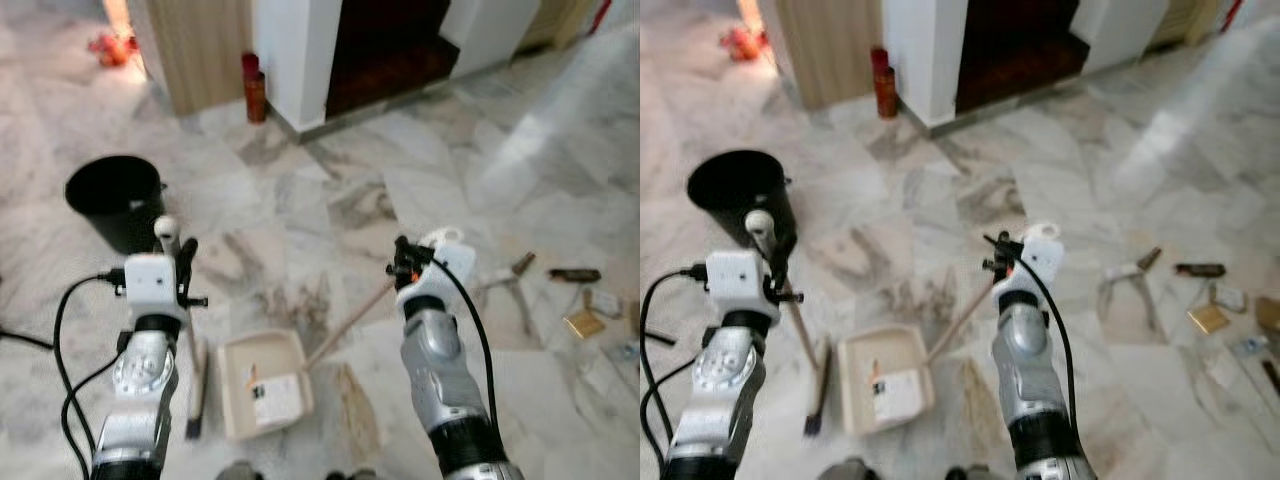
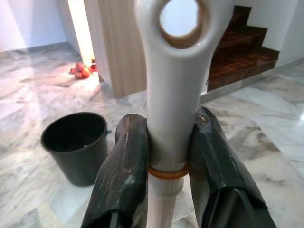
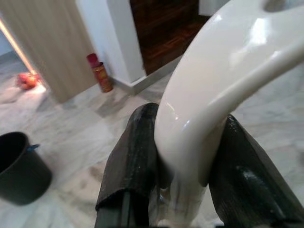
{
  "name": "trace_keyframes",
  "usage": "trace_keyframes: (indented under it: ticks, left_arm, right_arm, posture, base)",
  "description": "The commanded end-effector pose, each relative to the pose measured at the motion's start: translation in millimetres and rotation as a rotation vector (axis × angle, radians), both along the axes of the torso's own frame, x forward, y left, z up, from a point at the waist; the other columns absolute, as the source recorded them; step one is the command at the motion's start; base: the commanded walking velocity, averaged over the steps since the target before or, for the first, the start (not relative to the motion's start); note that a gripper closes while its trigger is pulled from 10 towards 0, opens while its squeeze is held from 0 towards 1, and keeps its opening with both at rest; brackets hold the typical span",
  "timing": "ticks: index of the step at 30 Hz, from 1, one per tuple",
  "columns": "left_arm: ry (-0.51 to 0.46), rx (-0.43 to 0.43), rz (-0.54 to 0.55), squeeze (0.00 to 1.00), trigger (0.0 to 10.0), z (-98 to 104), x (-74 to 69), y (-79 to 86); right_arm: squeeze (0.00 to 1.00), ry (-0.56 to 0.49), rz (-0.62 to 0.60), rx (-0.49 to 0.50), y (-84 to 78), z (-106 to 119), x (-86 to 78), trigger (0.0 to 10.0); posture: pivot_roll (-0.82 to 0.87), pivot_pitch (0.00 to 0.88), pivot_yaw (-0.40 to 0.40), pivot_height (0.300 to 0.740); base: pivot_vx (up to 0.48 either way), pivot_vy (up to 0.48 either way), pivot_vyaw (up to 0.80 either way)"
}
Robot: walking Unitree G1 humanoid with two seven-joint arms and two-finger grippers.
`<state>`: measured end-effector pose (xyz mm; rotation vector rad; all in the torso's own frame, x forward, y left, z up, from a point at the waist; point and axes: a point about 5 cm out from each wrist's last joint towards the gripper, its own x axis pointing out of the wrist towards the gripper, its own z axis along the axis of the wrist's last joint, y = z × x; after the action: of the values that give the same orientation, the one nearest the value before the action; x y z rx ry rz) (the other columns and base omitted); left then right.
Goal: Sweep floor
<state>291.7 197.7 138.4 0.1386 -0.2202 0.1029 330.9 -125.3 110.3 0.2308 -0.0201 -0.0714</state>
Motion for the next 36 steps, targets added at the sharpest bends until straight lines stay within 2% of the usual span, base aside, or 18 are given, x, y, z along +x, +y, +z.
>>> trace_keyframes:
  ticks: [1, 22, 32, 36]
  left_arm:
    - [-0.029, -0.002, 0.012, 0.0, 10.0, 6.5, -2.0, 3.4]
    - [-0.026, -0.001, 0.018, 0.0, 10.0, 6.5, -2.1, 4.0]
    - [-0.007, 0.003, -0.015, 0.0, 10.0, 3.2, -2.0, -2.7]
    - [-0.004, 0.001, -0.017, 0.0, 10.0, 2.7, -1.8, -2.6]
  right_arm:
    - [0.0, -0.036, 0.014, 0.005, 6.2, 8.9, 1.6, 10.0]
    - [0.0, -0.047, 0.047, 0.01, 11.8, 12.1, 2.5, 10.0]
    - [0.0, -0.073, 0.079, -0.002, 15.1, 16.1, 3.2, 10.0]
    - [0.0, -0.091, 0.102, -0.003, 18.5, 19.0, 2.7, 10.0]
  posture:
    - [0.06, 0.187, -0.105, 0.74]
    - [0.07, 0.19, -0.108, 0.74]
    - [0.07, 0.187, -0.106, 0.74]
    - [0.07, 0.185, -0.106, 0.74]
  base:
    - [0.0, 0.386, 0.0]
    - [0.0, 0.383, 0.0]
    - [0.0, 0.0, 0.0]
    - [0.0, 0.0, 0.72]
